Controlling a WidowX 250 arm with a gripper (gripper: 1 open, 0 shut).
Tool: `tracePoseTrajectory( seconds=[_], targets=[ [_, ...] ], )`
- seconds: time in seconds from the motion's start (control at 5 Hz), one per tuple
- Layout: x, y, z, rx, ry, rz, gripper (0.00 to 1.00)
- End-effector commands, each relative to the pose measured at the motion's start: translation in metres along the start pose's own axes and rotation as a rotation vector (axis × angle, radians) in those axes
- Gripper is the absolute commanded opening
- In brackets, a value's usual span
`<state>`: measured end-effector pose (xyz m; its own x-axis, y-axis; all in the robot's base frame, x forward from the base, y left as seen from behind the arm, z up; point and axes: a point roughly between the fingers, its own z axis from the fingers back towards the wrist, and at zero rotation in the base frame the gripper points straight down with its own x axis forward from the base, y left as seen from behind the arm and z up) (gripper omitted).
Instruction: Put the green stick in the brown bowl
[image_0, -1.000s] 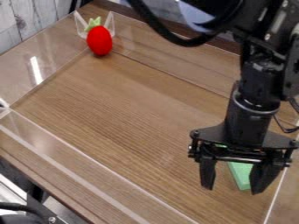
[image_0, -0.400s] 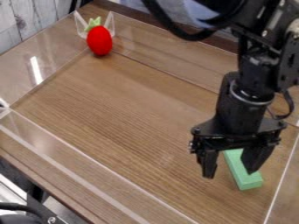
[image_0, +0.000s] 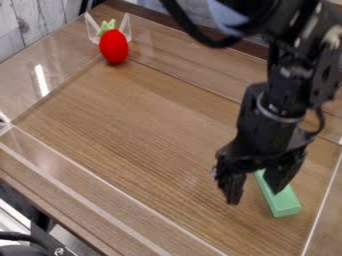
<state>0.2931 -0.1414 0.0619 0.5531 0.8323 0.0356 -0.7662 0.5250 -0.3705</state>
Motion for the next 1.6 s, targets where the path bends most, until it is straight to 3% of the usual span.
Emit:
tracePoseTrajectory(
  seconds=[0.0, 0.6, 1.0, 1.4],
  targets=[
    [0.006, -0.016, 0.005, -0.091, 0.006, 0.001, 1.0],
    [0.015, -0.024, 0.01, -0.203, 0.01, 0.021, 1.0],
    [0.016, -0.029, 0.008, -0.27, -0.021, 0.07, 1.0],
    [0.023, -0.04, 0.023, -0.341, 0.017, 0.004, 1.0]
  ],
)
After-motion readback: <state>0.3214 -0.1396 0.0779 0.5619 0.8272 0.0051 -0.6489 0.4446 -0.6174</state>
